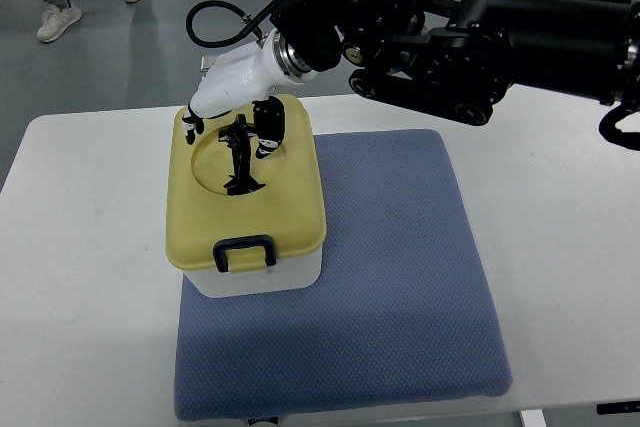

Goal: Open white storage box with right hand
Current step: 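Close the right hand's fingers around the black lid handle, then lift the yellow lid off the box with the right hand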

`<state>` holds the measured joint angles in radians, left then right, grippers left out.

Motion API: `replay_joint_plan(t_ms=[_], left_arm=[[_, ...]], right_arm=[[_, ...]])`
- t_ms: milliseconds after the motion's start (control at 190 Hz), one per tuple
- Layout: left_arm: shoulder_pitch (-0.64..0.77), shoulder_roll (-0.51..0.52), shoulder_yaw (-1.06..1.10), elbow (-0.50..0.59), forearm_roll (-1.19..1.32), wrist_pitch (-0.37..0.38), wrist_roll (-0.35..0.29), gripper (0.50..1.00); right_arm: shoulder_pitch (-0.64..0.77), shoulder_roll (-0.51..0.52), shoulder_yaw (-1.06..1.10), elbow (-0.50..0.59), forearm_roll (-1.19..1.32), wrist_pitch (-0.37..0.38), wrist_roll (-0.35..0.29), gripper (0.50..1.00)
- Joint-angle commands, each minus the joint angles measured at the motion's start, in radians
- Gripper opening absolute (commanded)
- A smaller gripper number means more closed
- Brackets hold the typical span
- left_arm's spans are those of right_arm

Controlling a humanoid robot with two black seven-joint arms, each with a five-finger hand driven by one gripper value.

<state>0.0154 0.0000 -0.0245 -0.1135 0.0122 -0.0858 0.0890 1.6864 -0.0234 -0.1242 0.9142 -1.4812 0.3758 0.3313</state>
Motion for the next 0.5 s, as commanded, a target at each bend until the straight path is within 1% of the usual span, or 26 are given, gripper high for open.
replay_joint_plan(t_ms=[0,74,126,137,148,179,300,332,337,374,401,495], left_arm=[[0.0,0.0,0.0,0.0,0.0,0.0,0.0,1.0],[0.0,0.0,0.0,0.0,0.0,0.0,0.0,1.0],[0.0,0.0,0.0,0.0,0.0,0.0,0.0,1.0],[0.0,0.0,0.0,0.0,0.0,0.0,0.0,1.0],[0.0,0.0,0.0,0.0,0.0,0.0,0.0,1.0],[0.0,0.0,0.0,0.0,0.0,0.0,0.0,1.0],[0.0,0.0,0.0,0.0,0.0,0.0,0.0,1.0],[0.0,0.0,0.0,0.0,0.0,0.0,0.0,1.0],[0.0,0.0,0.0,0.0,0.0,0.0,0.0,1.0],[0.0,0.0,0.0,0.0,0.0,0.0,0.0,1.0],[0.0,0.0,0.0,0.0,0.0,0.0,0.0,1.0],[0.0,0.0,0.0,0.0,0.0,0.0,0.0,1.0]], right_arm=[[-0.005,0.0,-0.002,0.0,-0.001,0.0,0.0,0.772],[-0.007,0.0,-0.008,0.0,-0.001,0.0,0.0,0.723],[-0.008,0.0,-0.009,0.0,-0.001,-0.001,0.002,0.707],[-0.008,0.0,-0.009,0.0,-0.001,-0.005,0.002,0.699],[-0.008,0.0,-0.009,0.0,-0.001,-0.006,0.002,0.678],[-0.008,0.0,-0.009,0.0,-0.001,-0.009,0.003,0.656],[-0.008,-0.001,-0.009,0.0,0.001,-0.012,0.005,0.639],[-0.008,-0.001,-0.008,0.0,0.001,-0.012,0.006,0.625],[-0.008,-0.001,-0.008,0.0,0.001,-0.012,0.006,0.615],[-0.007,-0.001,-0.008,0.0,0.001,-0.012,0.006,0.603],[-0.008,-0.001,-0.008,0.0,0.001,-0.012,0.006,0.582],[-0.007,-0.001,-0.008,0.0,0.001,-0.018,0.008,0.545]])
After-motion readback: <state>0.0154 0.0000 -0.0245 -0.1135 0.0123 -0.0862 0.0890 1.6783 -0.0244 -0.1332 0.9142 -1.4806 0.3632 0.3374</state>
